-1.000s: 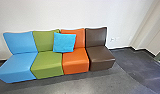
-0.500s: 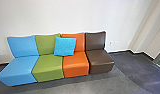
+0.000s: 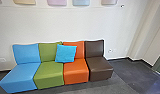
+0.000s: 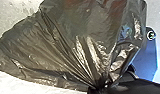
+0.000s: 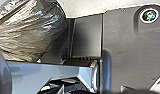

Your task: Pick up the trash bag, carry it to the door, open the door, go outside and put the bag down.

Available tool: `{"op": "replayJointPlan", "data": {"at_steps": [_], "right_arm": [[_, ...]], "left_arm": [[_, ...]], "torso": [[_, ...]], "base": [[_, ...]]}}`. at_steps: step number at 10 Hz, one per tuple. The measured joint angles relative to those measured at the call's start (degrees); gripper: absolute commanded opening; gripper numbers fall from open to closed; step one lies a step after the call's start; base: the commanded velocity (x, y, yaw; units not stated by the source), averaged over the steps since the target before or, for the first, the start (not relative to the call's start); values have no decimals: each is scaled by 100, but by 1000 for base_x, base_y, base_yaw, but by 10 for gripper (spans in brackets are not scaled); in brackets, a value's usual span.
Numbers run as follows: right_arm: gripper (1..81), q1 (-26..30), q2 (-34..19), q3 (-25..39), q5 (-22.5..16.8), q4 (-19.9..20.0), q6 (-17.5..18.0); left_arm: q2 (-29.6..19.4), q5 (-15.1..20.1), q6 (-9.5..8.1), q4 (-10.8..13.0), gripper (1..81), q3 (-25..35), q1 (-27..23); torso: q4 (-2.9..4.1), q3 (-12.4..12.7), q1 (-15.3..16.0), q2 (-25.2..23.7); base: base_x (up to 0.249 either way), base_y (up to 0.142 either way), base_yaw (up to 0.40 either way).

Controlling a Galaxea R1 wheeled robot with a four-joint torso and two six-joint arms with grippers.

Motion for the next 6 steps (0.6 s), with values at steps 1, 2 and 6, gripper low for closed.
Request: {"op": "replayJointPlan", "data": {"at_steps": [1,2,6], "right_arm": [[811,5,0,0,5,0,0],[811,-22,16,-5,-2,-6,0],[811,-41,44,-16,-17,-20,0]], "left_arm": [[0,-6,0,0,10,0,-2],[2,-2,0,0,10,0,20],[0,13,0,0,10,0,50]], "torso": [[0,105,-111,168],[0,142,-212,317],[0,201,-533,826]], "base": [[0,0,0],[0,0,0],[0,0,0]]}}
